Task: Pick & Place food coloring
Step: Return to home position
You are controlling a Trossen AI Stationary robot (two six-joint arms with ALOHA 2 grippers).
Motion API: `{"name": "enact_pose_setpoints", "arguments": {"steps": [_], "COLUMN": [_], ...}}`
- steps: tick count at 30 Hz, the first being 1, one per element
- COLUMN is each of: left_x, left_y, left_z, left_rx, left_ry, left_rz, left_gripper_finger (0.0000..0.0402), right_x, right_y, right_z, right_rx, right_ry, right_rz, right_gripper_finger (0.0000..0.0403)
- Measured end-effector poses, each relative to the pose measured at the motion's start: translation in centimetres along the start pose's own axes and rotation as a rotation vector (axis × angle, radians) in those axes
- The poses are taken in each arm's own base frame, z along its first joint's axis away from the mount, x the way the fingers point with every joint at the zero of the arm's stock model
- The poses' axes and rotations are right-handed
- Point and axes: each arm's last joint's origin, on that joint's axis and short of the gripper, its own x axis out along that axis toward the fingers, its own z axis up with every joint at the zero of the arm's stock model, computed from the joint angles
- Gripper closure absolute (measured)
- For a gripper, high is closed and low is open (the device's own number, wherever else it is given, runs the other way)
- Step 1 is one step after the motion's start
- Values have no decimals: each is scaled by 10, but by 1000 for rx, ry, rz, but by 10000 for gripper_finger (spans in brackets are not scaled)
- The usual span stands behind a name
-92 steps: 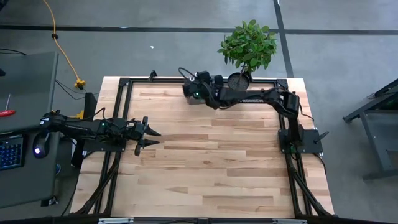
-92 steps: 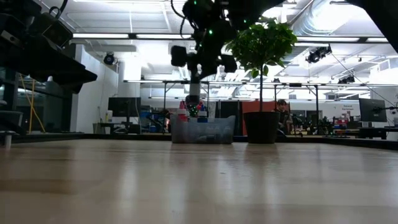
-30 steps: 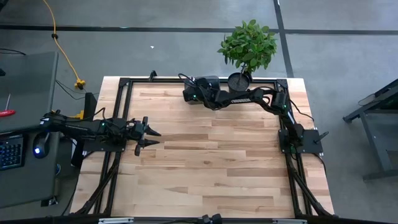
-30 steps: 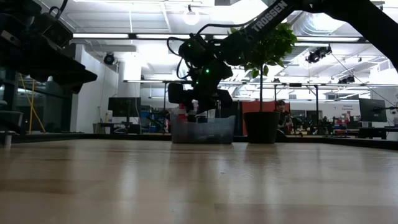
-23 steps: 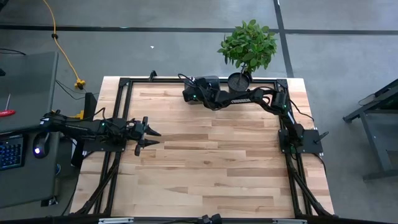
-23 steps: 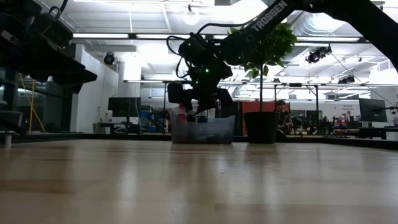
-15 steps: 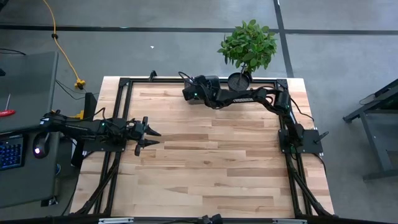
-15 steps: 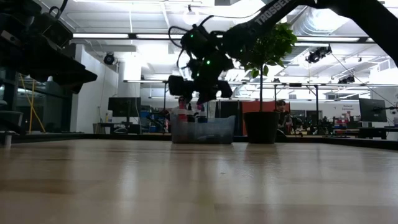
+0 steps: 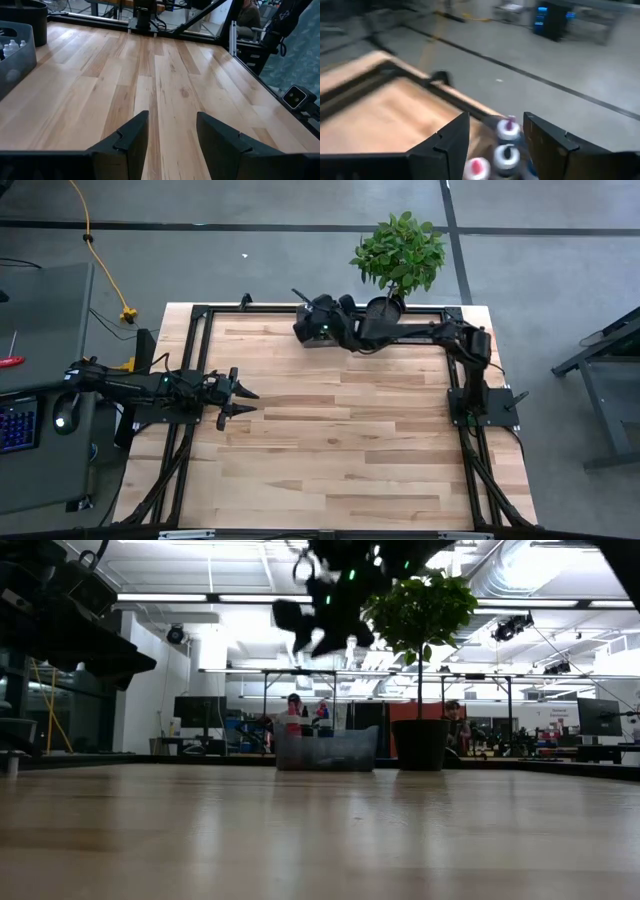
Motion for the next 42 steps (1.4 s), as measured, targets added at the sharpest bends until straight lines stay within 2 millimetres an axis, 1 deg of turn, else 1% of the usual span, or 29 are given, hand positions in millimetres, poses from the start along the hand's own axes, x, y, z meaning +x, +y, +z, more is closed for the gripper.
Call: {"name": "enact_pose_setpoints", "arguments": {"steps": [3,5,8,11,12,14,17,19,20,23,26,31,34,38,42], "left_x": [0,0,0,0,0,0,0,0,0,0,0,0,0,0,0], "left_y": [0,0,0,0,0,0,0,0,0,0,0,0,0,0,0], "left_z": [0,0,0,0,0,0,0,0,0,0,0,0,0,0,0], "left_rx": [0,0,0,0,0,0,0,0,0,0,0,0,0,0,0], "left_ry": [0,0,0,0,0,0,0,0,0,0,0,0,0,0,0], "left_rz": [0,0,0,0,0,1,0,0,1,0,0,0,0,0,0], "left_gripper_finger": [238,238,238,238,238,238,238,238,238,238,238,238,238,238,238], "right_x": [-24,-42,-68,-93,-101,-115,-133,-143,-146,-158,-167,-187,-198,-212,-224], "right_y": [9,16,26,31,31,28,18,9,5,-9,-26,-59,-81,-109,-132], "right_z": [14,21,26,31,32,36,42,44,42,25,-4,-45,-63,-81,-98], "right_rx": [-26,-63,-119,-194,-218,-259,-293,-302,-301,-265,-194,-105,-83,-58,-36], "right_ry": [-6,-1,17,37,43,52,90,117,118,109,105,3,-45,-95,-135], "right_rz": [156,277,433,564,595,626,641,664,681,752,817,894,916,926,947], "right_gripper_finger": [243,263,306,361,380,396,389,397,400,399,402,402,402,403,403]}}
